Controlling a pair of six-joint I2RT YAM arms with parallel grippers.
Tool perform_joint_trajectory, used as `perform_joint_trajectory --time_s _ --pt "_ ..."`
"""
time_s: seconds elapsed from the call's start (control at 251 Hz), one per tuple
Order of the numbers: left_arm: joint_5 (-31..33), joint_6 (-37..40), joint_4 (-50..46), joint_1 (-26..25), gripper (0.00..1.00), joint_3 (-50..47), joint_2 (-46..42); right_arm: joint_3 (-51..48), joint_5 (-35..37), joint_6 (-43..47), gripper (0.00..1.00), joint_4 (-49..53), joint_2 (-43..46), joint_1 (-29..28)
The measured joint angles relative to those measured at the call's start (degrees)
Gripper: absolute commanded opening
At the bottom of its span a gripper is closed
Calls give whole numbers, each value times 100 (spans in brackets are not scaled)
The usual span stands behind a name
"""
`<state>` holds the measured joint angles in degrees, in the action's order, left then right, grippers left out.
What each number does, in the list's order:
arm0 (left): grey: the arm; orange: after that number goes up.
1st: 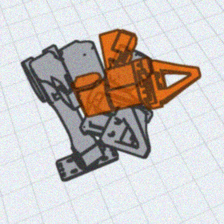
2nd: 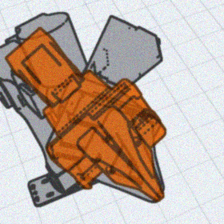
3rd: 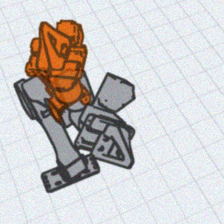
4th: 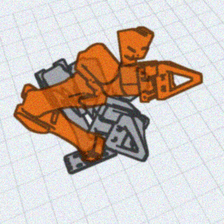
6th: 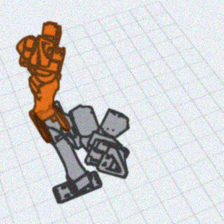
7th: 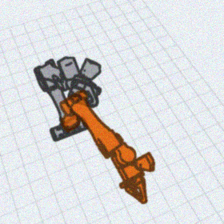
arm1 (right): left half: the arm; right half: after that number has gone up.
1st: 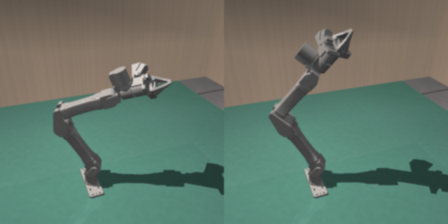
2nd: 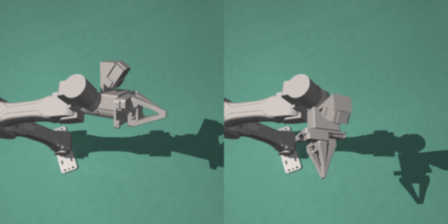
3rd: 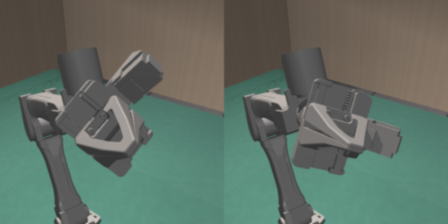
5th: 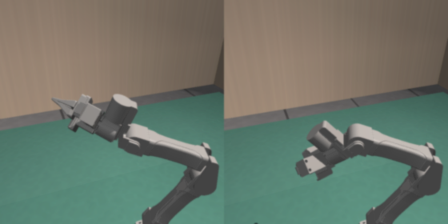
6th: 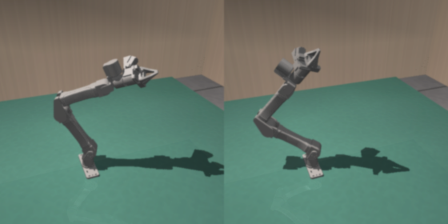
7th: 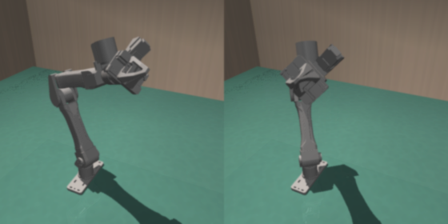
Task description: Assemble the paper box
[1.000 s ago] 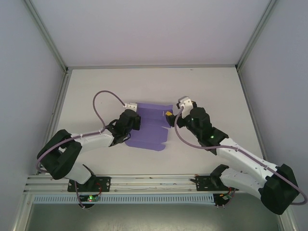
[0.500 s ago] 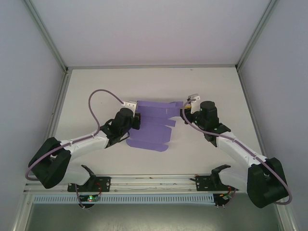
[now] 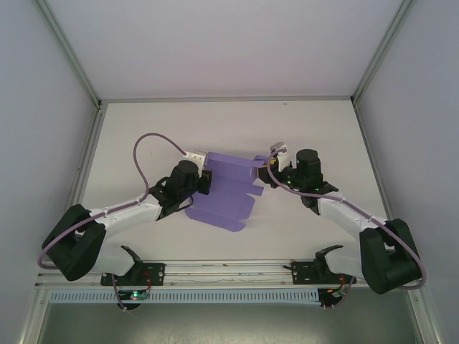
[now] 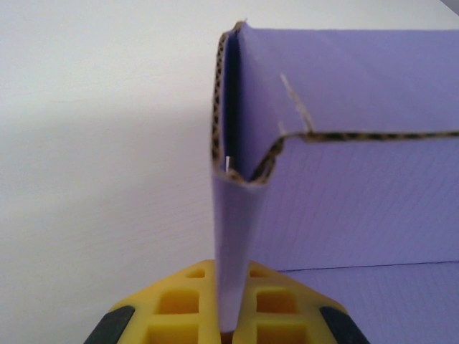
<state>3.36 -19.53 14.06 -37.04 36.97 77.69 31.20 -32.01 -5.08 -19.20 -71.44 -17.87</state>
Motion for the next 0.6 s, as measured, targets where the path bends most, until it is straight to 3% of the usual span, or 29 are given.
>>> perform_joint_trajectory --time_s 0.132,0.283,0.599 --pt "-39 2 -9 2 0 0 46 9 -111 114 50 -175 -234 0" --pt "-13 2 -90 2 0 0 46 46 13 208 54 -76 -240 4" --pt "343 13 -203 2 0 0 -94 -39 992 275 78 632 1311 243"
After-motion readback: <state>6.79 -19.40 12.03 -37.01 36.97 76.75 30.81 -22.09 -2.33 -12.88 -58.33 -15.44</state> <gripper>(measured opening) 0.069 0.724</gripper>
